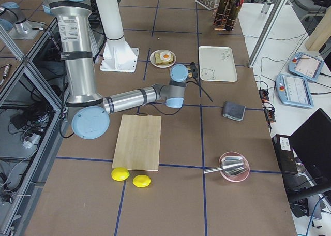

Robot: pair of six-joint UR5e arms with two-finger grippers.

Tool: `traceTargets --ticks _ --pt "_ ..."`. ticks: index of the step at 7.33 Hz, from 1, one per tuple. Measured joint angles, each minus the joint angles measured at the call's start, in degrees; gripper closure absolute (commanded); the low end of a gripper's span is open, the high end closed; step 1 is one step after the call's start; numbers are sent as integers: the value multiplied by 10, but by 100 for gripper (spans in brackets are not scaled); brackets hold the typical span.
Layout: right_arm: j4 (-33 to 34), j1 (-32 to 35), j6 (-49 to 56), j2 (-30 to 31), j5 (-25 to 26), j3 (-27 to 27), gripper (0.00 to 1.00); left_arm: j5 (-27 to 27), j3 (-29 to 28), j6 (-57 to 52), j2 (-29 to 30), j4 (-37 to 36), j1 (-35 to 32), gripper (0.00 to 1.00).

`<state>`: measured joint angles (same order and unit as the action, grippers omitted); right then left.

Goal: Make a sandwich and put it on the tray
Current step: 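Lift the bread slice and carry it over the egg toast plate, then lower the bread onto the egg toast and open the right gripper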

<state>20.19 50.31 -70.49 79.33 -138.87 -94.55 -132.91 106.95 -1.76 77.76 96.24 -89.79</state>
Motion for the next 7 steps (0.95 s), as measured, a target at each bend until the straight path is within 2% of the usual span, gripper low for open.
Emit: traceTargets --ticks 2,4,6,7 --pt "19 -113 -53 -63 130 -5 100 -1 -2 0 0 0 0 0" --pt "37 -220 -60 -93 248 -7 100 -1 -3 1 -1 0 1 0" --pt "51 -278 -53 -103 307 -5 100 -1 -6 1 -2 -1 1 0" --pt "52 -289 -52 -103 321 -3 100 -1 -8 1 -2 -1 1 0"
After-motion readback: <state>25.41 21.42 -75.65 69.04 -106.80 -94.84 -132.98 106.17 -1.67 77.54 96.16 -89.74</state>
